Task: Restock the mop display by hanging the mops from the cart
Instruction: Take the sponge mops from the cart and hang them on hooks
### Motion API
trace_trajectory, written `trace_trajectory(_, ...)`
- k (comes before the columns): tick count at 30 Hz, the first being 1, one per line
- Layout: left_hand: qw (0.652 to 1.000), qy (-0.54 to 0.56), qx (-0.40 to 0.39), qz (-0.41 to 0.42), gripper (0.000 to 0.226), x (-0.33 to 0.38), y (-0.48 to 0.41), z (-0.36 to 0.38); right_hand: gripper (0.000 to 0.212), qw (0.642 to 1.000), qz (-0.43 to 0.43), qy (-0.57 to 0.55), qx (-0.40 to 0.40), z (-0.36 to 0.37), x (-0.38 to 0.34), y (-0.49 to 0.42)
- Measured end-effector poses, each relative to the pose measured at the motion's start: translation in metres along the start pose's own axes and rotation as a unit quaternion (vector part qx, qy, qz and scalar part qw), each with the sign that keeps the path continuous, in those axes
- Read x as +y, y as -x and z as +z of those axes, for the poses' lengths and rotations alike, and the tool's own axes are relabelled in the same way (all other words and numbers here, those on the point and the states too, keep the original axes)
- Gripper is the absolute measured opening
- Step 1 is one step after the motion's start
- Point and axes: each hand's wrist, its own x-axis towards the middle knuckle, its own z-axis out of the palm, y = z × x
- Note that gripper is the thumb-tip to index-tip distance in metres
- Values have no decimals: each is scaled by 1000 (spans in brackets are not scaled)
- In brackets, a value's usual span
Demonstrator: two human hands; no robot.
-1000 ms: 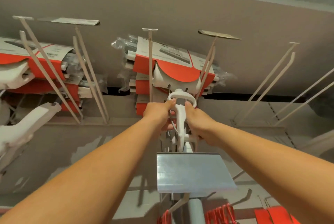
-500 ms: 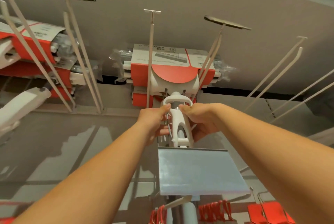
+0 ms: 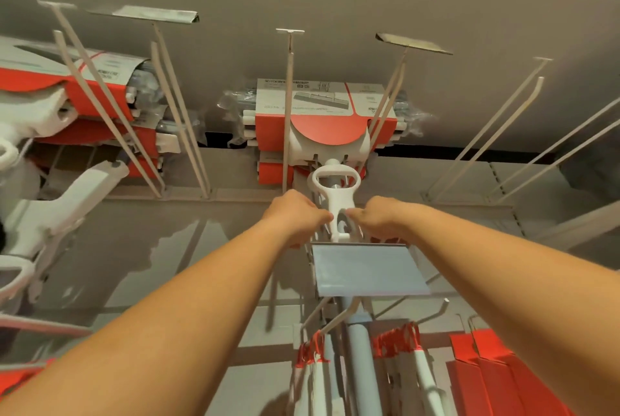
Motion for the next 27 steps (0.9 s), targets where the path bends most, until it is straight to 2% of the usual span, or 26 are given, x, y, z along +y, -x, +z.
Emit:
trace_trajectory(3,989,-149,10,12,31,8,11,-11,32,997,-16,78,12,-11,4,20)
trace_trajectory(7,964,-266,11,-1,29,26,35,-23,33,993,-32,116,-10,-24,12,46)
trace_trajectory(15,939,-339,38,-38,25,81,98,-38,32,990,-108,91,-11,-56,21,95)
trace_trajectory(18,926,-370,49,-52,27,96,127,-42,26,987,-134,89,-13,-62,22,112)
trace_trajectory(24,920,-379,42,-92,33,120,171,-63,23,981,-162,79,-69,-74,19,150)
trace_trajectory(27,906,-408,27,-108,33,129,194,-74,15,974,-193,84,-82,-80,12,176)
